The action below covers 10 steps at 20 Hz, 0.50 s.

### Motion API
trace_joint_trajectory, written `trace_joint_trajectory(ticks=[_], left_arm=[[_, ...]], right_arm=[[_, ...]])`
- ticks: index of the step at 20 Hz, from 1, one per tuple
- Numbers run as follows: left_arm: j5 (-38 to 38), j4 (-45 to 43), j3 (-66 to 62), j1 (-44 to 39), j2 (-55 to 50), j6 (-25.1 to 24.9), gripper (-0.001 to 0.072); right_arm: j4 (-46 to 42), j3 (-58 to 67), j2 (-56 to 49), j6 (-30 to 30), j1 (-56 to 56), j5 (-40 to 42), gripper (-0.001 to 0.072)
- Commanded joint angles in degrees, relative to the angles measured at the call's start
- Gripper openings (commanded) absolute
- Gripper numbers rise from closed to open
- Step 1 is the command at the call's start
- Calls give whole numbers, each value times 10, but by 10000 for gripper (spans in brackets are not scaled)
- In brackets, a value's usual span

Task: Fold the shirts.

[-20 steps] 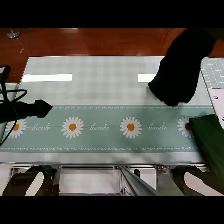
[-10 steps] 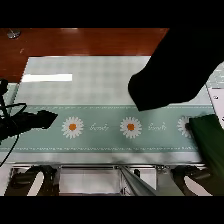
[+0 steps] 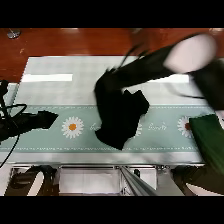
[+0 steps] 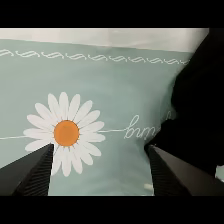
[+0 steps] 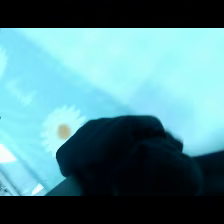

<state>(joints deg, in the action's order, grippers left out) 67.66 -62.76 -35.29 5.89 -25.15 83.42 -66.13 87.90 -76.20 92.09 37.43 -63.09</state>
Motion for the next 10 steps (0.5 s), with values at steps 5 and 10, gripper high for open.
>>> trace_joint_trajectory(ticks=[5,10], left_arm=[[-5,0,0,0,-5,0,700],[16,0,0,0,-20,12,700]], right_arm=[[225,-33,-181,-44,16,73,619],[84,-34,-62,-53,-200,-107,619]])
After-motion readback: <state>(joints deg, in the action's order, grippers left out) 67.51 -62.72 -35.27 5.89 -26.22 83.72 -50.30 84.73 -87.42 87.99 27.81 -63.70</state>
